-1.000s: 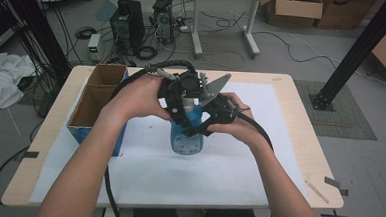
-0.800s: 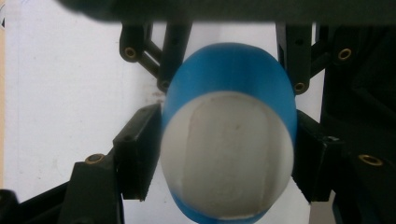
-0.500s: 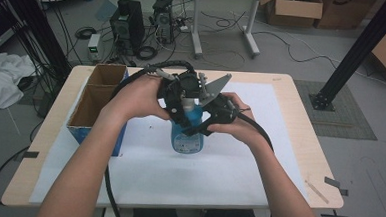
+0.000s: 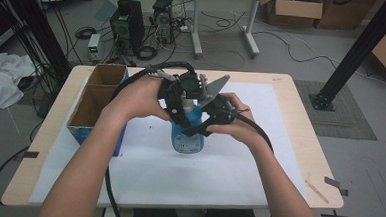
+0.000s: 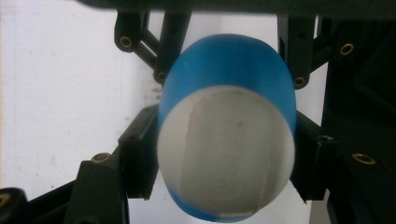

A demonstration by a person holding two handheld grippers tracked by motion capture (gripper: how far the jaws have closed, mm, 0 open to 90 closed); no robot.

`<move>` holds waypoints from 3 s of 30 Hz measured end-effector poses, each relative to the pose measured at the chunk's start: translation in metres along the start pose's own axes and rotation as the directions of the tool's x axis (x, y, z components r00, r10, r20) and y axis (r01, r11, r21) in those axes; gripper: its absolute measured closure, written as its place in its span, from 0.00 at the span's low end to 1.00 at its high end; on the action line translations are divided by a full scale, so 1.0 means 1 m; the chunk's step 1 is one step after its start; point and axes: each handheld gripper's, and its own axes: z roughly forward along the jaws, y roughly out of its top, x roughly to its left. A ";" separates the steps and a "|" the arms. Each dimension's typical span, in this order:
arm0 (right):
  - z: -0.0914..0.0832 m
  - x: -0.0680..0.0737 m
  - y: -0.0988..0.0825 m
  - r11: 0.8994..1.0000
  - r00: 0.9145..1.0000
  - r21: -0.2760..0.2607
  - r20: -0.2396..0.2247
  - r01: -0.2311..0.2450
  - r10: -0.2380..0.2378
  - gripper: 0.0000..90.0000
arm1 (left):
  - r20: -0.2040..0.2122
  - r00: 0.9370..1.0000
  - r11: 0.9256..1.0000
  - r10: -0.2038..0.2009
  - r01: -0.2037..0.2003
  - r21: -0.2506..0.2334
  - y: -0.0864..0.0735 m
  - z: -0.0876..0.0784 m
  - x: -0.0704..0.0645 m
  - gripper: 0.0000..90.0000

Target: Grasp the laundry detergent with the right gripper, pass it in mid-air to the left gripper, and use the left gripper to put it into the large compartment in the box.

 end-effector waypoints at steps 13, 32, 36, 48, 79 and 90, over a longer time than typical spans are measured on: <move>0.000 -0.001 -0.001 1.000 1.000 0.005 -0.006 0.002 -0.002 0.50 | 0.008 1.000 1.000 0.010 -0.010 -0.010 -0.001 0.001 0.001 0.43; -0.011 -0.009 -0.010 0.999 0.998 0.011 0.040 -0.046 0.045 0.26 | 0.003 0.991 0.987 -0.137 0.136 0.080 -0.007 -0.027 0.011 0.43; -0.021 -0.011 -0.017 0.992 0.995 0.111 0.077 -0.065 0.057 0.26 | -0.017 0.976 0.969 -0.217 0.217 0.118 -0.013 -0.040 0.016 0.43; -0.057 -0.019 -0.054 0.911 0.977 0.376 0.188 -0.167 0.101 0.27 | -0.167 0.801 0.792 -0.575 0.596 0.132 -0.053 -0.104 0.045 0.43; -0.131 -0.013 -0.087 0.813 0.942 0.517 0.317 -0.267 0.109 0.28 | -0.322 0.211 0.244 -0.923 0.967 -0.068 -0.168 -0.167 0.063 0.43; -0.134 -0.012 -0.090 0.815 0.940 0.511 0.320 -0.273 0.114 0.28 | -0.309 0.196 0.221 -0.931 0.974 -0.050 -0.182 -0.139 0.069 0.43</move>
